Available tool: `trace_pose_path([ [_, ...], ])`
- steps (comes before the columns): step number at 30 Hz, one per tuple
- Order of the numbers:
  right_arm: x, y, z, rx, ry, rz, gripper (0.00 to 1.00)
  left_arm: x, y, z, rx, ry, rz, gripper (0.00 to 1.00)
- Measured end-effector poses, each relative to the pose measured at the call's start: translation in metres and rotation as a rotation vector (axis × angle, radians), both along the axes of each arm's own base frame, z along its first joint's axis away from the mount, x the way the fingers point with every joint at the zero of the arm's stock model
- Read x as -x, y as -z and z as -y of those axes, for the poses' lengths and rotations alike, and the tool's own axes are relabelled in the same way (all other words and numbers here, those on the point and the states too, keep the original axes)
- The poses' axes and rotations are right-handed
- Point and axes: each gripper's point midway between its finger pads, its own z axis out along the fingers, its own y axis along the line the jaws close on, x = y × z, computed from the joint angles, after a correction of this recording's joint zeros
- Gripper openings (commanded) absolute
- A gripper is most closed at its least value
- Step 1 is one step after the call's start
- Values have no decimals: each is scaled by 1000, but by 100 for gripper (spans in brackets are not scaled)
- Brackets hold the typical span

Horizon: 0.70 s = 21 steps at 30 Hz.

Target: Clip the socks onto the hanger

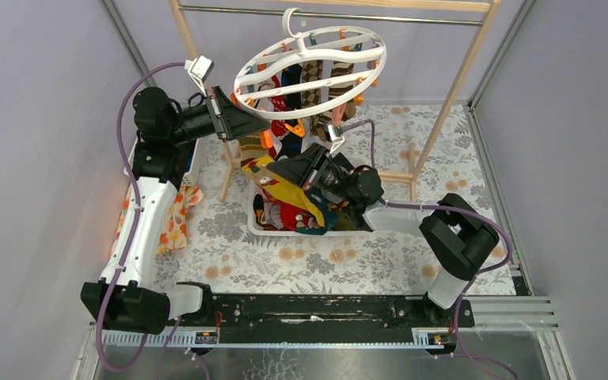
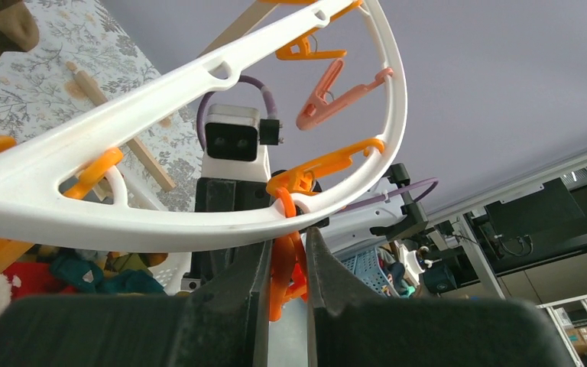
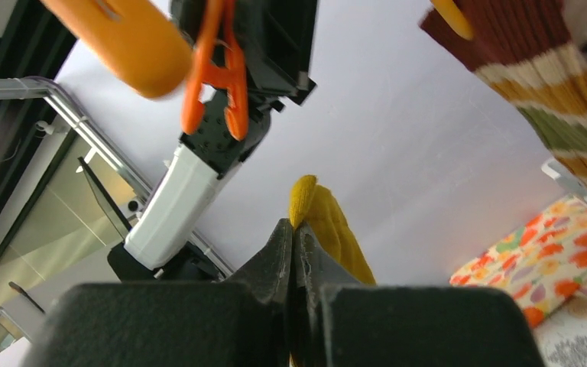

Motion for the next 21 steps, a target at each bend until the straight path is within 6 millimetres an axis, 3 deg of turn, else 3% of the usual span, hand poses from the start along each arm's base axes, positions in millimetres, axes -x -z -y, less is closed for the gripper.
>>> trace_pose_path([
  [5,1,-18,3,-50,7,27,0,2,-1,1,6,12,3,0],
  [21,7,-41,14,-103,19,51,0,5,-3,0,20,33,6,0],
])
